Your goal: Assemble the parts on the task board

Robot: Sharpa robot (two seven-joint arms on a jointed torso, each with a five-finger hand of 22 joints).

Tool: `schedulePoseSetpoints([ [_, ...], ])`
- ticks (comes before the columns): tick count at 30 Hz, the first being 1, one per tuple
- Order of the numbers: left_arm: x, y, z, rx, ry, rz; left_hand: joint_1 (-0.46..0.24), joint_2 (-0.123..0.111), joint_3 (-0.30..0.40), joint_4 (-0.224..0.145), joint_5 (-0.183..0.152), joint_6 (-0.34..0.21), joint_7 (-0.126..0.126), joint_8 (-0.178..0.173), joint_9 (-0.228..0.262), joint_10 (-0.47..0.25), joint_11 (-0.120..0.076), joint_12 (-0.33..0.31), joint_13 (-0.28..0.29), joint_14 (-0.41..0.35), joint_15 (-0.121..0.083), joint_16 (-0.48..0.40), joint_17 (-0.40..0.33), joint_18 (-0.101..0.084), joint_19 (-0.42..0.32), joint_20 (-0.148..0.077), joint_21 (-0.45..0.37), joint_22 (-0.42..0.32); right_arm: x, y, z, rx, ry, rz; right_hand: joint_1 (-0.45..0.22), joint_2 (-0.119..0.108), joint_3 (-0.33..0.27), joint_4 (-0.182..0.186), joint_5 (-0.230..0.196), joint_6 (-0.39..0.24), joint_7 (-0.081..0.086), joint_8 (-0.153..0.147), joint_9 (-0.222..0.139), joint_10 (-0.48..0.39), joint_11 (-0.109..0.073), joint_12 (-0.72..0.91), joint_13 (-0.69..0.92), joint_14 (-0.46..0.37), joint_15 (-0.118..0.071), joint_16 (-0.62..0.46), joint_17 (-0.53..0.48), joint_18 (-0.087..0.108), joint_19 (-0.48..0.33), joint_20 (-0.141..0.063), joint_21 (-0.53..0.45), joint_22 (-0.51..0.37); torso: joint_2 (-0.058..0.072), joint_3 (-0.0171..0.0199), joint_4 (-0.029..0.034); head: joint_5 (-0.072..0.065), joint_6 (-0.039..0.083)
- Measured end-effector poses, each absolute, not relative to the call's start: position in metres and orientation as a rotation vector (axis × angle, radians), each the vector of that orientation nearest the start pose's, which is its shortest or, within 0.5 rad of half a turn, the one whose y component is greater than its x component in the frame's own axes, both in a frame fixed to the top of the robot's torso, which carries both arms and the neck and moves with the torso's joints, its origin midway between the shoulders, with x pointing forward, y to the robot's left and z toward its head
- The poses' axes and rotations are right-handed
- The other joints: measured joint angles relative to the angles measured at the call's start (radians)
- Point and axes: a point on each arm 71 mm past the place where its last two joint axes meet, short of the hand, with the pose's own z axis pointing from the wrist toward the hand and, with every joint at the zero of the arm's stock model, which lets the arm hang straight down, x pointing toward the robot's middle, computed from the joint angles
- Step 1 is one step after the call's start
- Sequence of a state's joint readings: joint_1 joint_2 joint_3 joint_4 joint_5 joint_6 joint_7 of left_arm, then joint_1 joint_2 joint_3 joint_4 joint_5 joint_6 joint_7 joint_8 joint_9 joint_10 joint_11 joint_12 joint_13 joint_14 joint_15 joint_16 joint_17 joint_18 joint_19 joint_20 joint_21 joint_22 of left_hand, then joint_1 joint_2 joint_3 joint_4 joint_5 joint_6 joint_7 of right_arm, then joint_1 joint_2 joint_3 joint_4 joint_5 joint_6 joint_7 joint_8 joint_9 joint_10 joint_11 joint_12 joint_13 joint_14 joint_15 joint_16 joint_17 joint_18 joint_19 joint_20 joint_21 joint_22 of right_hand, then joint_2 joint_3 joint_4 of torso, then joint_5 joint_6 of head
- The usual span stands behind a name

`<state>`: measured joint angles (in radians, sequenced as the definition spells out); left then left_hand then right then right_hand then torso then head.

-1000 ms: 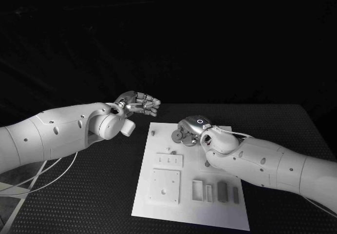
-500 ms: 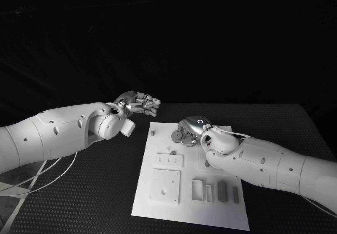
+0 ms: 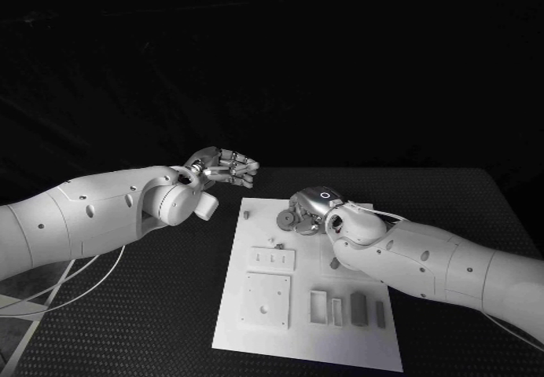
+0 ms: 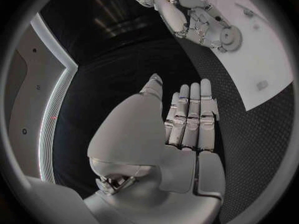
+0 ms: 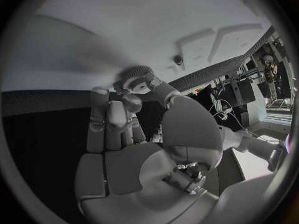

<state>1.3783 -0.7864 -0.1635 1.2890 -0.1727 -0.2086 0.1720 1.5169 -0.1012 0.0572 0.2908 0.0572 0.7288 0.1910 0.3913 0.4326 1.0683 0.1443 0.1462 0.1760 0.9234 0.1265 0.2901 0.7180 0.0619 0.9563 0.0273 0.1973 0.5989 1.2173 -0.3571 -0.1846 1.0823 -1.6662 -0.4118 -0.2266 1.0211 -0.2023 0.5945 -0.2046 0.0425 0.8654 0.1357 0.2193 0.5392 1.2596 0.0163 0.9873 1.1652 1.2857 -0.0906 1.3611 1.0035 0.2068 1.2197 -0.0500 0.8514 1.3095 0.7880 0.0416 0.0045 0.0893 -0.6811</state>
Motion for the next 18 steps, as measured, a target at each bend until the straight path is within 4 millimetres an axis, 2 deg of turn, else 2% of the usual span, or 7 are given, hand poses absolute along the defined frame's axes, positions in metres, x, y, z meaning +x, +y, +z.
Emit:
schedulePoseSetpoints([
  [2,0.5439,0.2497,-0.154,-0.939,1.617,-1.256,0.0,0.0,0.0,0.0,0.0,0.0,0.0,0.0,0.0,0.0,0.0,0.0,0.0,0.0,0.0,0.0,0.0,0.0,0.0,0.0,0.0,0.0,0.5313,-0.0722,-0.2311,-0.379,1.574,0.468,-0.011,0.011,-0.001,0.014,0.0,0.0,0.0,0.0,-0.002,0.0,0.0,0.0,0.0,0.0,0.0,0.0,0.0,0.0,0.0,0.0,0.0,0.0,0.0,0.0001,0.0,0.0,0.0],
  [8,0.5438,0.2501,-0.154,-0.939,1.617,-1.255,0.0,0.0,0.0,0.0,0.0,0.0,0.0,0.0,0.0,0.0,0.0,0.0,0.001,0.0,0.0,0.0,0.0,-0.001,0.0,0.0,0.0,0.0,0.5307,-0.0721,-0.2313,-0.37,1.593,0.487,-0.026,0.026,-0.009,0.024,0.0,-0.003,-0.001,-0.005,-0.006,0.0,0.0,0.0,0.0,0.0,0.0,0.0,0.006,0.0,0.0,0.0,0.0,0.0,0.0,0.0004,0.0,0.0,-0.001],
  [10,0.5438,0.2501,-0.154,-0.939,1.617,-1.255,0.0,0.0,0.0,0.0,0.0,0.0,0.0,0.0,0.0,0.0,0.0,0.0,0.001,0.0,0.0,0.0,0.0,-0.001,0.0,0.0,0.0,0.0,0.5293,-0.0721,-0.2315,-0.37,1.599,0.496,-0.033,0.033,-0.012,0.027,0.0,-0.001,-0.003,0.001,-0.004,0.0,0.0,0.0,0.001,0.0,0.0,0.0,0.008,0.0,0.0,0.0,0.0,0.0,0.0,0.0005,0.0,0.001,-0.002],
  [14,0.5437,0.2506,-0.154,-0.94,1.616,-1.254,0.0,0.0,0.0,0.0,0.0,0.0,0.0,0.0,0.0,0.0,0.0,0.0,0.001,0.0,0.0,0.0,0.0,-0.002,0.0,0.0,0.0,0.0,0.5275,-0.0735,-0.2319,-0.367,1.61,0.505,-0.033,0.033,-0.013,0.028,0.0,0.012,-0.004,0.005,-0.002,-0.003,0.003,0.0,0.002,0.0,0.0,0.0,0.011,0.0,0.0,0.0,0.0,0.0,0.0,0.0006,-0.0006,0.002,-0.004],
  [18,0.5435,0.2512,-0.1539,-0.94,1.616,-1.254,0.0,0.0,0.0,0.0,0.0,0.0,0.0,0.0,0.0,0.0,0.0,0.0,0.001,0.0,0.0,0.0,0.001,-0.003,0.0,0.0,0.0,0.0,0.5275,-0.0771,-0.2358,-0.364,1.63,0.494,-0.037,0.037,-0.013,0.028,0.0,0.03,-0.011,0.015,0.005,-0.003,0.003,0.0,0.003,0.0,0.0,0.0,0.016,0.0,0.0,0.0,0.0,0.0,0.0,0.0005,-0.0013,0.002,-0.005],
])
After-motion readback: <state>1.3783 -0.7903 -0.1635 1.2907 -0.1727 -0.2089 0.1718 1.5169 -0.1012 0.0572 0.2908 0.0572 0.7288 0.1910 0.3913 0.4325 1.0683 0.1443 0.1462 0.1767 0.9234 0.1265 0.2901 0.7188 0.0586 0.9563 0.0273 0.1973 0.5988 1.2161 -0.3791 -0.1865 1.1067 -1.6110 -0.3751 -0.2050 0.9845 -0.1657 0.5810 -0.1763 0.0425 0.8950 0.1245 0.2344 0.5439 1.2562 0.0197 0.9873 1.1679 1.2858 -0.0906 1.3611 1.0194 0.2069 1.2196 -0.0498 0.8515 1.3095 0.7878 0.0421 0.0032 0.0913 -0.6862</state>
